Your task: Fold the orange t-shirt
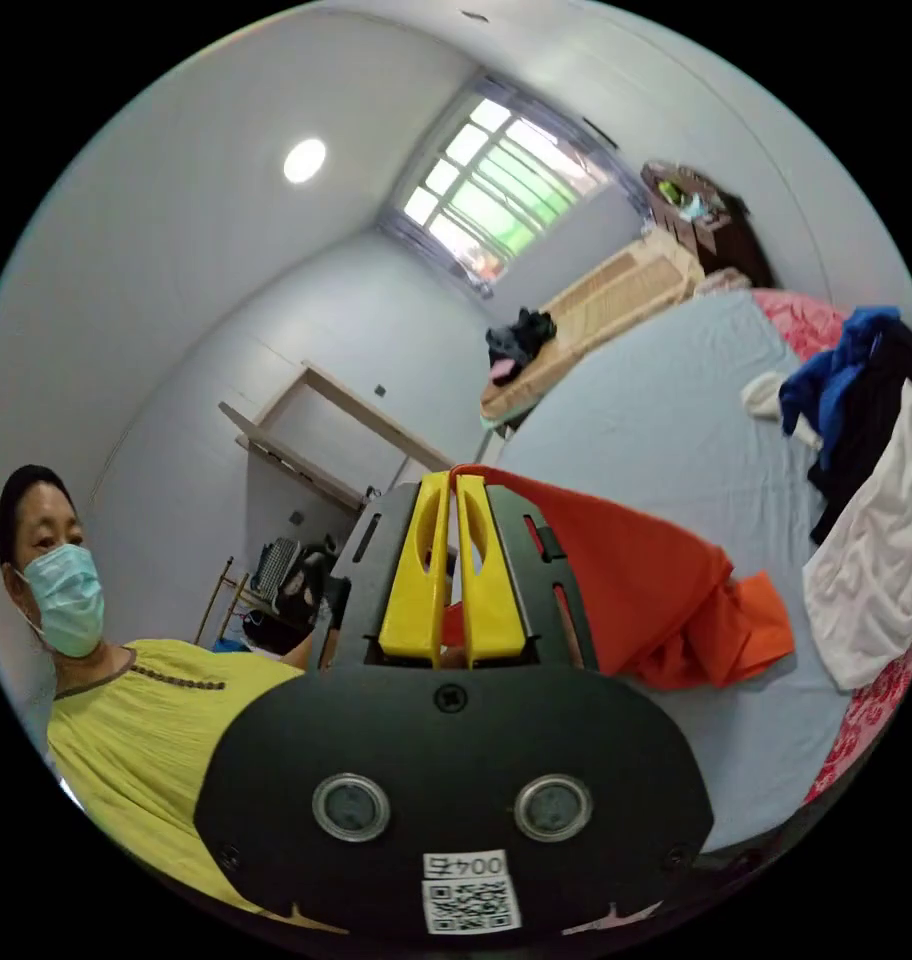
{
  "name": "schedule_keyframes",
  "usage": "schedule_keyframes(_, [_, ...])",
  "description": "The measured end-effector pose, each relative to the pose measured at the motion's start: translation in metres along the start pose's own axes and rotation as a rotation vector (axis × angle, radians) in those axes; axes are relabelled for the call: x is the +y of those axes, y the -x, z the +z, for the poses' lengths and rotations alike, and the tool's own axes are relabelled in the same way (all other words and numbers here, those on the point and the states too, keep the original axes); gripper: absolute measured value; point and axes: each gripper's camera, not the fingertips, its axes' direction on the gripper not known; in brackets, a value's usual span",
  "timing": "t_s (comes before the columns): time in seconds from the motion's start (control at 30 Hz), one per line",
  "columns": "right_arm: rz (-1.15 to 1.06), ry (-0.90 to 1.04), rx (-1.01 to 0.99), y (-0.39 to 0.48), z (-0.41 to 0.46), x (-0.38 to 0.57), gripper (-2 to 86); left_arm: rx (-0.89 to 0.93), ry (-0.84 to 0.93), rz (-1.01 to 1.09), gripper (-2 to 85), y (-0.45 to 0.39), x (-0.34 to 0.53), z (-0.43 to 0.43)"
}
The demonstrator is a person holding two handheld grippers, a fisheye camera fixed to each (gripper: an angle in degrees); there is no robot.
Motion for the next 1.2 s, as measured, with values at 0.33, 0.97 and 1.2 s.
schedule_keyframes(0.33, [-0.054, 0.255, -0.049, 0.002, 0.134, 0.013, -0.4, -0.246, -0.08, 0.1, 9.8, 0.004, -0.062, 0.049])
schedule_keyframes(0.97, [0.022, 0.063, -0.207, -0.035, 0.115, 0.151, 11.1, 0.213, -0.339, 0.053, 2.0, 0.089, -0.267, 0.059])
schedule_keyframes(1.2, [0.046, 0.106, -0.207, -0.039, 0.16, 0.219, 16.2, 0.132, -0.574, 0.097, 1.9, 0.066, -0.331, -0.027])
